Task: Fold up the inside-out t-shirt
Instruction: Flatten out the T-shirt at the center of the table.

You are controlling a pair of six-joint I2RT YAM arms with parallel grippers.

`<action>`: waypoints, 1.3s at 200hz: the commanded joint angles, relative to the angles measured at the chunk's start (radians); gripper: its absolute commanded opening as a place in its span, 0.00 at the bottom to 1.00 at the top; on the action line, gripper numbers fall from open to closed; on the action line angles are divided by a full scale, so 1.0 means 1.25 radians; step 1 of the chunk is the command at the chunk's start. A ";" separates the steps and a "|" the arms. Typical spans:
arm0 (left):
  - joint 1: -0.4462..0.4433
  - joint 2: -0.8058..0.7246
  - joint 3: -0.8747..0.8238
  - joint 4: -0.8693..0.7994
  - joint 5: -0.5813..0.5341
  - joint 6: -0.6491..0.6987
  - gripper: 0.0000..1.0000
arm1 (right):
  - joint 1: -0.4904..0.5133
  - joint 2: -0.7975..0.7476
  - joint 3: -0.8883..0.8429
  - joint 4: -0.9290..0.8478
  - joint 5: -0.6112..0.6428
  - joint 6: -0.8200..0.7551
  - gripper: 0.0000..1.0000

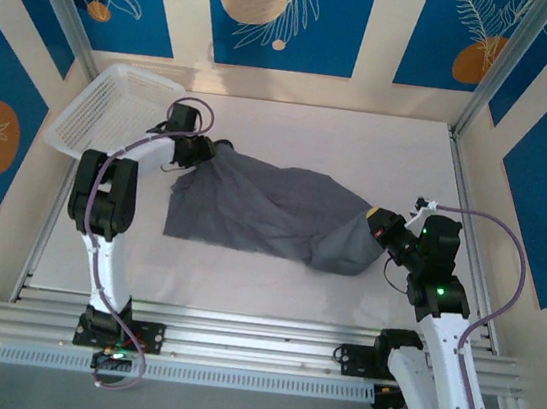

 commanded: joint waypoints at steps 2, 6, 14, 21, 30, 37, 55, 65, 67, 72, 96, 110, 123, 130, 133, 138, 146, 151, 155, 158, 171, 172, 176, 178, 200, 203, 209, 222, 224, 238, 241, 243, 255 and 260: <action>-0.007 -0.082 -0.036 -0.048 -0.012 0.024 0.47 | 0.004 0.009 0.035 0.017 -0.017 -0.025 0.00; -0.008 -0.100 -0.047 -0.058 -0.013 0.023 0.47 | 0.004 0.008 0.035 0.017 -0.018 -0.025 0.00; -0.008 -0.139 -0.074 -0.078 -0.016 0.017 0.47 | 0.004 0.006 0.032 0.018 -0.020 -0.023 0.00; -0.010 -0.175 -0.106 -0.092 -0.024 0.009 0.47 | 0.005 0.004 0.026 0.022 -0.020 -0.018 0.00; -0.014 -0.217 -0.150 -0.101 -0.034 0.003 0.45 | 0.004 0.002 0.017 0.034 -0.020 -0.012 0.00; -0.018 -0.248 -0.185 -0.108 -0.039 0.000 0.42 | 0.005 0.004 0.013 0.041 -0.019 -0.007 0.00; -0.022 -0.311 -0.273 -0.107 -0.051 -0.020 0.36 | 0.004 0.027 0.013 0.057 -0.035 -0.013 0.00; -0.022 -0.328 -0.308 -0.092 -0.054 -0.021 0.34 | 0.005 0.044 0.018 0.057 -0.043 -0.015 0.00; -0.022 -0.328 -0.312 -0.091 -0.054 -0.020 0.34 | 0.004 0.047 0.018 0.058 -0.045 -0.015 0.00; -0.022 -0.326 -0.318 -0.089 -0.050 -0.015 0.33 | 0.005 0.055 0.019 0.061 -0.049 -0.013 0.00; -0.021 -0.281 -0.304 -0.078 -0.003 -0.017 0.31 | 0.007 0.074 0.012 0.090 -0.060 0.005 0.00; -0.022 -0.258 -0.303 -0.051 -0.007 -0.039 0.32 | 0.007 0.075 0.018 0.087 -0.060 0.003 0.00; -0.021 -0.237 -0.294 -0.043 -0.029 -0.049 0.34 | 0.007 0.073 0.027 0.072 -0.056 -0.006 0.00; -0.021 -0.227 -0.289 -0.038 -0.037 -0.053 0.36 | 0.007 0.070 0.033 0.062 -0.053 -0.011 0.00; -0.022 -0.223 -0.287 -0.038 -0.040 -0.056 0.37 | 0.008 0.069 0.035 0.056 -0.051 -0.014 0.00; -0.022 -0.216 -0.285 -0.035 -0.044 -0.058 0.38 | 0.008 0.065 0.039 0.048 -0.049 -0.017 0.00; -0.021 -0.205 -0.280 -0.030 -0.046 -0.060 0.40 | 0.007 0.059 0.043 0.036 -0.045 -0.023 0.00; -0.022 -0.198 -0.278 -0.028 -0.046 -0.062 0.41 | 0.008 0.055 0.044 0.031 -0.041 -0.025 0.00; -0.021 -0.193 -0.275 -0.027 -0.046 -0.064 0.41 | 0.008 0.052 0.045 0.028 -0.038 -0.028 0.00; -0.022 -0.190 -0.274 -0.026 -0.045 -0.065 0.41 | 0.008 0.048 0.045 0.025 -0.036 -0.029 0.00; -0.022 -0.176 -0.266 -0.025 -0.044 -0.069 0.42 | 0.007 0.037 0.043 0.019 -0.024 -0.030 0.00; -0.022 -0.175 -0.265 -0.025 -0.044 -0.069 0.42 | 0.007 0.036 0.043 0.019 -0.024 -0.030 0.00; -0.022 -0.172 -0.264 -0.025 -0.044 -0.070 0.42 | 0.007 0.034 0.042 0.019 -0.023 -0.029 0.00; -0.022 -0.171 -0.263 -0.026 -0.045 -0.070 0.42 | 0.007 0.033 0.042 0.019 -0.021 -0.029 0.00; -0.021 -0.168 -0.260 -0.014 -0.048 -0.074 0.38 | 0.008 0.034 0.042 0.019 -0.024 -0.028 0.00; -0.022 -0.167 -0.259 -0.014 -0.049 -0.074 0.38 | 0.009 0.036 0.041 0.019 -0.025 -0.028 0.00; -0.021 -0.166 -0.256 -0.013 -0.049 -0.073 0.37 | 0.008 0.038 0.041 0.020 -0.026 -0.027 0.00; -0.022 -0.161 -0.250 -0.015 -0.051 -0.072 0.32 | 0.008 0.040 0.040 0.022 -0.029 -0.027 0.00; -0.021 -0.160 -0.249 -0.015 -0.051 -0.072 0.32 | 0.009 0.041 0.038 0.023 -0.029 -0.027 0.00; -0.022 -0.154 -0.246 -0.013 -0.052 -0.071 0.28 | 0.009 0.041 0.038 0.024 -0.030 -0.027 0.00; -0.021 -0.153 -0.245 -0.013 -0.052 -0.071 0.28 | 0.007 0.041 0.039 0.023 -0.029 -0.028 0.00; -0.022 -0.152 -0.245 -0.014 -0.052 -0.071 0.28 | 0.008 0.041 0.039 0.023 -0.029 -0.027 0.00; -0.022 -0.147 -0.241 -0.016 -0.052 -0.071 0.28 | 0.007 0.040 0.041 0.021 -0.028 -0.029 0.00; -0.021 -0.145 -0.241 -0.013 -0.051 -0.073 0.28 | 0.007 0.040 0.041 0.020 -0.028 -0.031 0.00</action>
